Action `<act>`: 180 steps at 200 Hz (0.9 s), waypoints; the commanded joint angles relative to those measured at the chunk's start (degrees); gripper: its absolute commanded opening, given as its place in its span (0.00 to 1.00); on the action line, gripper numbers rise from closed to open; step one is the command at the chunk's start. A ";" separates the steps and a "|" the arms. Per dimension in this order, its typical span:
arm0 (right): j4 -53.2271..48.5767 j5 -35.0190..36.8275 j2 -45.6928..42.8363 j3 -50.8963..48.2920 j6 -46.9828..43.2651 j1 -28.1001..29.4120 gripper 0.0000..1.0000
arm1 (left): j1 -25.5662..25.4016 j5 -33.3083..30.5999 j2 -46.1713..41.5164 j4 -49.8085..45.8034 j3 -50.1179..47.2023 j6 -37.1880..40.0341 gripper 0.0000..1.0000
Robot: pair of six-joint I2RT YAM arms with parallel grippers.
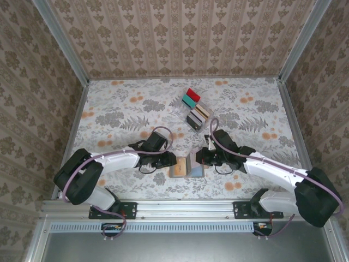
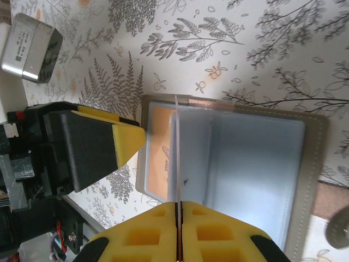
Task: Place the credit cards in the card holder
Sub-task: Flip over the card slot in the card holder.
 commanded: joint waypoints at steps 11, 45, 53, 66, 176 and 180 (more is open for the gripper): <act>2.20 -1.36 2.92 2.43 1.46 0.89 0.09 | -0.47 -1.86 -2.62 0.11 0.43 -0.76 0.41; 1.23 -1.22 3.29 3.31 0.72 0.88 0.09 | -0.45 -4.47 -5.61 -0.95 -0.34 -1.11 0.49; 0.87 -1.19 3.52 3.50 0.63 0.89 0.09 | -0.43 -5.25 -6.38 -1.40 -0.47 -1.18 0.52; 1.33 -1.74 3.93 3.45 0.60 0.89 0.09 | -0.49 -6.18 -7.44 -1.72 -0.63 -1.11 0.56; 1.78 -2.81 6.98 4.48 0.46 1.07 0.09 | -0.28 -7.80 -9.43 -2.79 -0.53 -0.85 0.64; 1.93 -2.83 7.02 4.48 0.54 1.07 0.09 | -0.30 -7.98 -9.54 -2.80 -0.54 -0.85 0.65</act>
